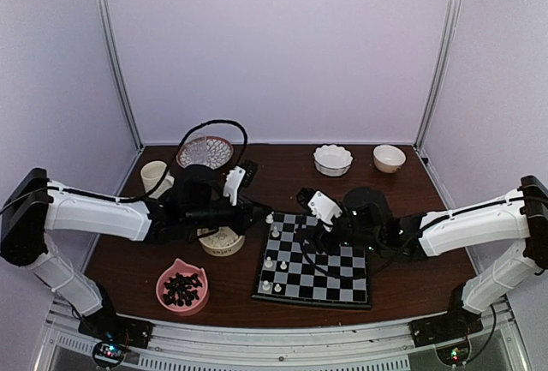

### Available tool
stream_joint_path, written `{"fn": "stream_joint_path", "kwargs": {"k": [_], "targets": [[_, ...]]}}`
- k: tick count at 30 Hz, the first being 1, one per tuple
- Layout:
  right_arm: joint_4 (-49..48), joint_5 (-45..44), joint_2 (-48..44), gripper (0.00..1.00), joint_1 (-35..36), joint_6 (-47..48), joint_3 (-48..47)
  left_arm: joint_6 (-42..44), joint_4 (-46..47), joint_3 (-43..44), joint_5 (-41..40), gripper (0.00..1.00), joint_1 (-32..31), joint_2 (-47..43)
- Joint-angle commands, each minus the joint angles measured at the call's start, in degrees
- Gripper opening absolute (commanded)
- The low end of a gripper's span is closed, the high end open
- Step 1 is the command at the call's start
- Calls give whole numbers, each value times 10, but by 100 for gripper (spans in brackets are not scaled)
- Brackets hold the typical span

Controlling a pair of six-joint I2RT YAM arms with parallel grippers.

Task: Set up the chess pieces on the board
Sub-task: Pass from the right arm to the left, then place the knight at g1.

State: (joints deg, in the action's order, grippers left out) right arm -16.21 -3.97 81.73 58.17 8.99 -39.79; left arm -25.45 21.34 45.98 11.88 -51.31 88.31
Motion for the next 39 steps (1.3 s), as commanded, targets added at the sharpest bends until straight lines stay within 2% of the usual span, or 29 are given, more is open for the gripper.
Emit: {"fn": "stream_joint_path", "kwargs": {"k": [1,9,17,20,28,35,39], "targets": [[-23,-42,-17,65,3,-13,13,21,18,-31,-40,0,0,-46],[-38,-103,-24,67,3,-22,22,66,57,-92,-39,0,-27,-67],[-38,-145,-24,68,2,-27,23,107,227,-177,-3,0,-38,-47],[-39,-145,-25,68,2,-27,23,150,267,-203,-9,0,-59,-47],[-37,-144,-28,68,2,-26,25,182,323,-246,22,0,-68,-32],[-38,-144,-31,69,2,-23,27,193,362,-250,61,0,-69,13],[-42,-143,-33,69,2,-23,31,192,354,-241,67,0,-69,27]]}}
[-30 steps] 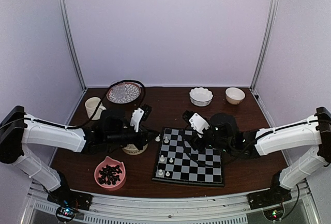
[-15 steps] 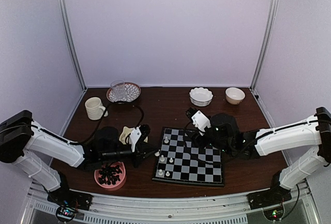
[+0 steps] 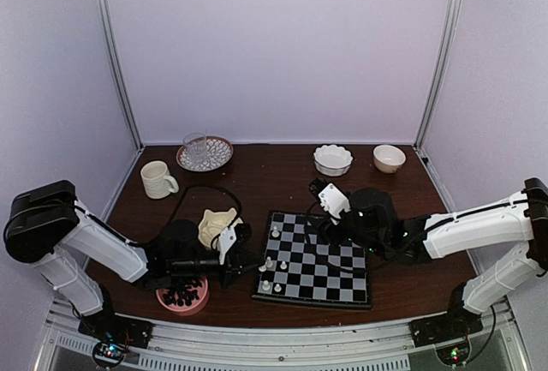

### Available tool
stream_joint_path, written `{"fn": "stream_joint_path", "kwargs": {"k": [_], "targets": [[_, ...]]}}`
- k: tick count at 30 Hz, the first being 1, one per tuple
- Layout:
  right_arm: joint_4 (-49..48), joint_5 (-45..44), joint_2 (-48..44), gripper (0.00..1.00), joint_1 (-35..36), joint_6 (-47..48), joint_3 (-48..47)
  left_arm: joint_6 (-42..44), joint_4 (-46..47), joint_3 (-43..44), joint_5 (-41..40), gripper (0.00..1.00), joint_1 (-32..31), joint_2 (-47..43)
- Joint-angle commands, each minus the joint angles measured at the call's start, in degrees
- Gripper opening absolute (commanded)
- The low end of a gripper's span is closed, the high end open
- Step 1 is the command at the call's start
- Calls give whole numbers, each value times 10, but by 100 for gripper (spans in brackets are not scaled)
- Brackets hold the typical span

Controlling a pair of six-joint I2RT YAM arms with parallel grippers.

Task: Set up the chess pieces on the board
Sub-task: Place the knight at g1.

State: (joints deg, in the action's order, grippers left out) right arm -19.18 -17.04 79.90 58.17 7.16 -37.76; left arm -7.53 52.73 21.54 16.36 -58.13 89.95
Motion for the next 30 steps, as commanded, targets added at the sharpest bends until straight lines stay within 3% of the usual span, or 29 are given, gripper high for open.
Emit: {"fn": "stream_joint_path", "kwargs": {"k": [1,10,30], "targets": [[-11,-10,-15,69,2,-6,10,18,34,4,25,0,-1,10],[19,7,-33,68,2,-67,1,94,-28,4,52,0,0,4],[-14,-7,-42,69,2,-44,26,129,-84,-1,43,0,3,-27]]}}
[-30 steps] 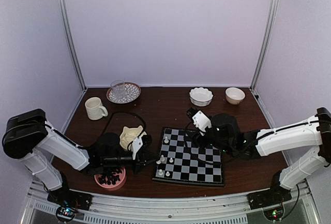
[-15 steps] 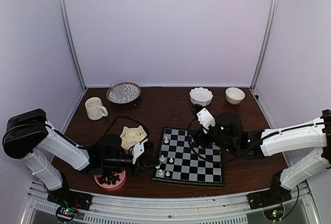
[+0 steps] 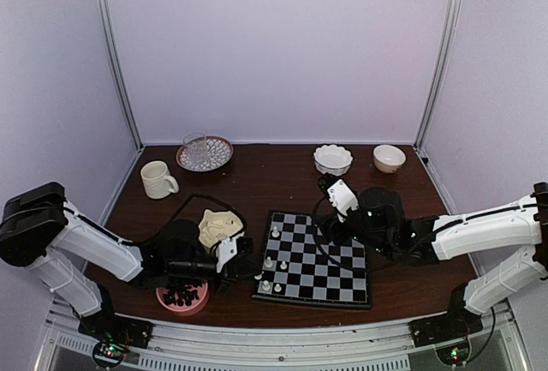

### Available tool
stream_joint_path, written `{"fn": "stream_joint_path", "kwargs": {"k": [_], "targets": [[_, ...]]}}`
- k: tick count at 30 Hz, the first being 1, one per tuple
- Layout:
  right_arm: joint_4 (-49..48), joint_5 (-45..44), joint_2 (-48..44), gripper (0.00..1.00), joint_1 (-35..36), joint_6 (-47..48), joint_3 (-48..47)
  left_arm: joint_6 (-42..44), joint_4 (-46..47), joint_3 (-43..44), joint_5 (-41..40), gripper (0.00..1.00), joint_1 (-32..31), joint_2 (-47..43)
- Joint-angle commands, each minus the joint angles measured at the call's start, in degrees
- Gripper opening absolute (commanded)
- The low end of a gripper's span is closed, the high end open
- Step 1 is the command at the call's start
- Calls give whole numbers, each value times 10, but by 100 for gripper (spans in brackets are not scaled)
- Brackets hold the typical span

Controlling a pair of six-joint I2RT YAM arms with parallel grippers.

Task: Set up the chess pieces on the board
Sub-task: Place the knight at g1.

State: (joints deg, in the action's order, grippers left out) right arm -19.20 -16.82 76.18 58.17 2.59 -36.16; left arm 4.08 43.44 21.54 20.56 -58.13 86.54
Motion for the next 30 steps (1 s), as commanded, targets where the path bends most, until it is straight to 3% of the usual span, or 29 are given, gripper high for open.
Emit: {"fn": "stream_joint_path", "kwargs": {"k": [1,30], "targets": [[-14,-10,-7,69,2,3,11,12,12,-1,3,0,3,9],[-21,-9,-5,69,2,19,11,-9,54,48,32,0,23,97]]}}
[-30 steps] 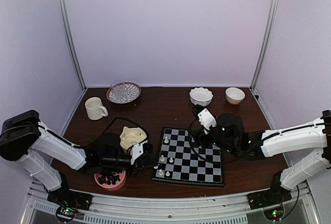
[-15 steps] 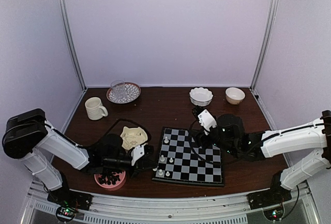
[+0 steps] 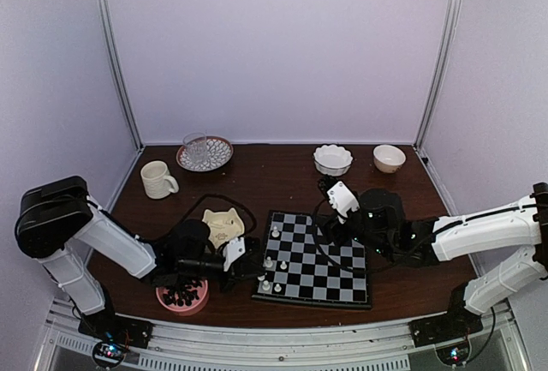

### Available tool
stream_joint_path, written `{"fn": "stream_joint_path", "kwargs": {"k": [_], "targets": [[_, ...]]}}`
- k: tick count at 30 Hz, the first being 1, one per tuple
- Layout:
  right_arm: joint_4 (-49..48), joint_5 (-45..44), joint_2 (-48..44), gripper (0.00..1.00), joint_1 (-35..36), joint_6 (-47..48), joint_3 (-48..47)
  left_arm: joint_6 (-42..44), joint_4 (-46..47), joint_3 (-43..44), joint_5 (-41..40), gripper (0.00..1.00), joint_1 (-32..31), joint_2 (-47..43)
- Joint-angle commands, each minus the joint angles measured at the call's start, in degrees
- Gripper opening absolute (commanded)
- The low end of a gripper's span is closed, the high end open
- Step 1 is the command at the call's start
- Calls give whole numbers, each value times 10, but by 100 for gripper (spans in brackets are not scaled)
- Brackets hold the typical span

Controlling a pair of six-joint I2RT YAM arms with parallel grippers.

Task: Set up the chess pieces on the board
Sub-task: Place the knight at g1.

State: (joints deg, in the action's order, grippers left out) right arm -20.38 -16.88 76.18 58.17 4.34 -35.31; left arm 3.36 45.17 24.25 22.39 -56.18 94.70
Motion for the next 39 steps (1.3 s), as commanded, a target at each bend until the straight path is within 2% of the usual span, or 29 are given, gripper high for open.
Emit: {"fn": "stream_joint_path", "kwargs": {"k": [1,21,39], "targets": [[-8,-8,-3,69,2,1,2,-3,40,25,10,0,4,19],[-6,-3,-3,69,2,2,0,-8,37,58,19,0,4,56],[-6,-4,-3,69,2,3,1,-2,-11,76,20,0,4,66]]}}
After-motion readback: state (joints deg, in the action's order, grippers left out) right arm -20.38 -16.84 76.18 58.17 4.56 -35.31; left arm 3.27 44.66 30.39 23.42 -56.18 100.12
